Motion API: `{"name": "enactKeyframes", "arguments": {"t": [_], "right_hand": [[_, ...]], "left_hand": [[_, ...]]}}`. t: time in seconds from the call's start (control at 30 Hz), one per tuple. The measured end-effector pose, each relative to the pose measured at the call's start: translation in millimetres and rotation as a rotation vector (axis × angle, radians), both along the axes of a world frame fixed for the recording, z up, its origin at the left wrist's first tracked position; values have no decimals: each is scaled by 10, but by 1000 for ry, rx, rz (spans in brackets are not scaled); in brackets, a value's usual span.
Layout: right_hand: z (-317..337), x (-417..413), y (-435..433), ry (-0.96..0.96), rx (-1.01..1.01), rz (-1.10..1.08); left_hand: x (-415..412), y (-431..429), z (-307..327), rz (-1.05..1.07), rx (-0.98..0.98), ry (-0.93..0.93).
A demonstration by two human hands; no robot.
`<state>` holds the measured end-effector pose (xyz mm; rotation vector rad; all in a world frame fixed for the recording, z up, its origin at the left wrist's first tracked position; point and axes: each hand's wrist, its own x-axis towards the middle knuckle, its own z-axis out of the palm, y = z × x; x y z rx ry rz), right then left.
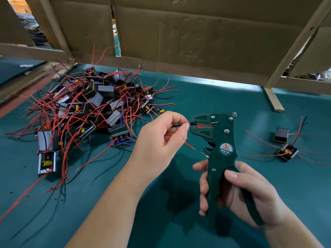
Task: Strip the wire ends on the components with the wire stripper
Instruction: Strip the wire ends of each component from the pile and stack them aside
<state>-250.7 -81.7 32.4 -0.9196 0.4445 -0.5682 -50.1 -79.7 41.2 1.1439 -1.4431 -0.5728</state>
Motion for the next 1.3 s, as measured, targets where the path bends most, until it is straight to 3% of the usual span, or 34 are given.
{"name": "enactKeyframes", "arguments": {"t": [0.5, 1.3], "right_hand": [[-9, -17, -15, 7, 25, 15], [5, -44, -20, 37, 31, 23]], "left_hand": [[15, -9, -3, 1, -5, 22], [39, -4, 20, -2, -32, -123]]}}
